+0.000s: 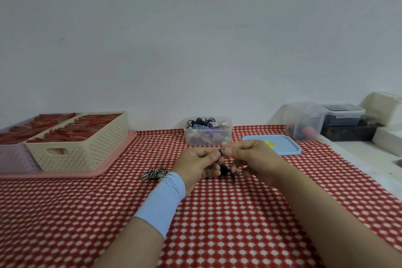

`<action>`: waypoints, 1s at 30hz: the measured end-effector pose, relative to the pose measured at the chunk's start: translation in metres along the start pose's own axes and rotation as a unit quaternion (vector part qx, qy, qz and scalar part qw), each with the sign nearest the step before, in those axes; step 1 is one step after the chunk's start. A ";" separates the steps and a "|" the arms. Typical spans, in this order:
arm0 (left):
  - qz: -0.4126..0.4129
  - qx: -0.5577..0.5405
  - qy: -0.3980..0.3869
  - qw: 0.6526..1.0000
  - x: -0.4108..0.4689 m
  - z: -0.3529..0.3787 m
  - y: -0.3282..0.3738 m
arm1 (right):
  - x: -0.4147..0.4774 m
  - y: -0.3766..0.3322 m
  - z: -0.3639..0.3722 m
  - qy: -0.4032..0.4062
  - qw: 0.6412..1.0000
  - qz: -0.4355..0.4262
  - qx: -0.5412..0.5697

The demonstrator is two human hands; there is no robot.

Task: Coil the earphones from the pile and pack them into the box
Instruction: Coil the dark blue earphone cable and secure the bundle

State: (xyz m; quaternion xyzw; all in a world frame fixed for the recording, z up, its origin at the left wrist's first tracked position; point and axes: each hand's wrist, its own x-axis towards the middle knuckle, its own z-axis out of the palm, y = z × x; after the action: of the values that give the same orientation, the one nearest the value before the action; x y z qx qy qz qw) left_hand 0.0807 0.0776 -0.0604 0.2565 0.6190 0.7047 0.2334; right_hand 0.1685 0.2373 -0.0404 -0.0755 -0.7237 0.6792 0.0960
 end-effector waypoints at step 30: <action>-0.036 -0.040 0.002 0.999 0.000 0.007 0.003 | -0.003 -0.002 -0.003 -0.011 1.000 -0.024 0.008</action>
State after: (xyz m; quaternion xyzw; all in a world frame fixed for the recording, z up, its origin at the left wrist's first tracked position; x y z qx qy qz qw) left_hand 0.0848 0.0825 -0.0566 0.2231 0.5993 0.7208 0.2675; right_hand 0.1722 0.2390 -0.0388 -0.0496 -0.7211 0.6831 0.1047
